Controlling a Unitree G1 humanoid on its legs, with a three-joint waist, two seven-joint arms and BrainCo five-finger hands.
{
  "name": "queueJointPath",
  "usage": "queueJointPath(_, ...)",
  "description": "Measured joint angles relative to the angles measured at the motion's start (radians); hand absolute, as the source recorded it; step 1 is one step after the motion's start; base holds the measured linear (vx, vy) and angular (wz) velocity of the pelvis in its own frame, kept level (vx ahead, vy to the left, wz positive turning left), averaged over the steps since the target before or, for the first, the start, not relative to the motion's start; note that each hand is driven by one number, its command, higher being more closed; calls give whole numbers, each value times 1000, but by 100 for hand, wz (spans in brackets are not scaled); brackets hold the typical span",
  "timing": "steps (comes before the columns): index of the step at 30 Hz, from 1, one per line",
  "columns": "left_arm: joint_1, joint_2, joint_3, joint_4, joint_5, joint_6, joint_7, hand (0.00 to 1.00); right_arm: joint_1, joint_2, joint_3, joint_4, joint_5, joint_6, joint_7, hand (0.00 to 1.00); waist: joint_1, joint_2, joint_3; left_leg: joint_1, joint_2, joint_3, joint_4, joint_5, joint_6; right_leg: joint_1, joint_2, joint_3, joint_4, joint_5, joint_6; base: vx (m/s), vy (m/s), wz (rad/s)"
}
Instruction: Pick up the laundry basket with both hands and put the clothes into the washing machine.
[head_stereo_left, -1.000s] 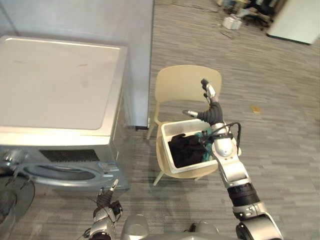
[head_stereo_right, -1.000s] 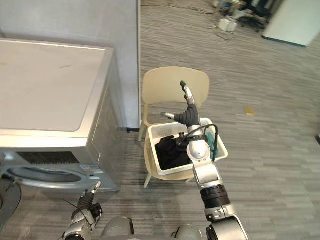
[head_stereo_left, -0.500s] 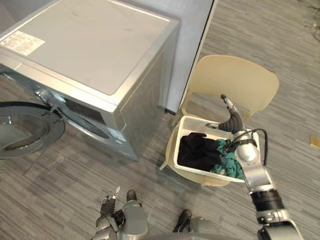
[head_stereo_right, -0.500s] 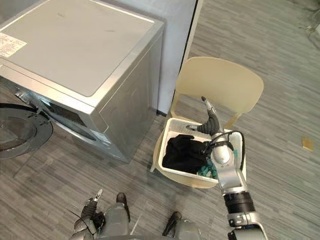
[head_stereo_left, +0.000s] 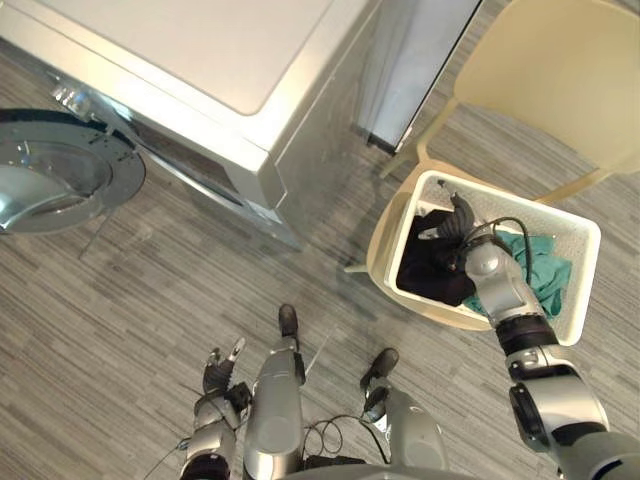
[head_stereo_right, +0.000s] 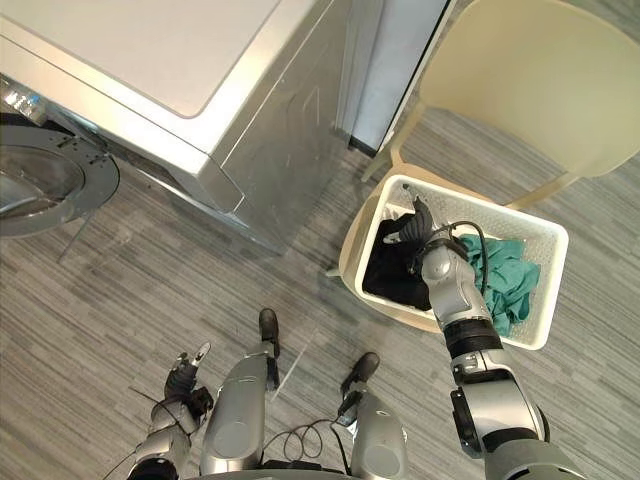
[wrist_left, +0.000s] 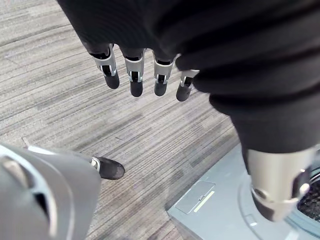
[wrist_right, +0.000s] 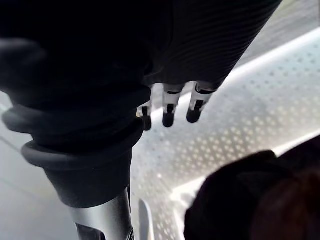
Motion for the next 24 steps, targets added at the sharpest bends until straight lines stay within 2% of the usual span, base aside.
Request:
queueJointPath(6,-31,-13,-3,-12,-106,-9,3,0,-17,40,-4,116,4,32,9,0,-12,-11,24,3,-3,18,-77,53,-5,-32,12,21,-30,26,-9,-65,12,-10)
queueJointPath(9,-39,-11,-43,-24,-149,-22,7,0,-128,18,-9,331,4,31,8,0,-22,-7,33,5,-5,13,-130,93,-8,-51,19,19,-33,32,-16,-66,4,1)
queueJointPath(10,-44,-12,-62,-37,-167,-27,11,0,-193,1,-9,426,3,31,6,0,-22,-1,37,5,-12,13,-152,109,-7,-59,22,19,-35,37,-18,-70,26,0)
queueJointPath(12,-60,-23,-103,-59,-184,-34,21,0,-254,-47,-13,505,3,31,3,0,-21,17,47,7,-17,8,-176,127,-4,-63,21,16,-35,38,-18,-54,33,8)
queueJointPath(13,-70,-33,-120,-68,-184,-43,20,0,-271,-75,-14,526,2,30,-3,0,-10,27,53,8,-18,4,-182,131,-2,-63,20,15,-35,40,-17,-36,22,8)
queueJointPath(16,-73,-36,-149,-100,-187,-52,20,0,-308,-107,-29,598,3,26,-24,0,0,39,59,12,-26,-2,-216,152,4,-69,17,7,-35,41,-15,-6,22,9)
queueJointPath(19,-73,-39,-176,-126,-193,-57,18,0,-341,-162,-34,665,3,18,-42,0,6,61,72,17,-37,-12,-252,174,8,-69,15,-10,-35,41,-14,20,25,15)
queueJointPath(24,-69,-46,-191,-178,-229,-65,-4,0,-357,-231,-38,710,-20,10,-60,0,27,82,81,20,-53,-14,-263,179,10,-70,4,-12,-34,42,-12,24,26,4)
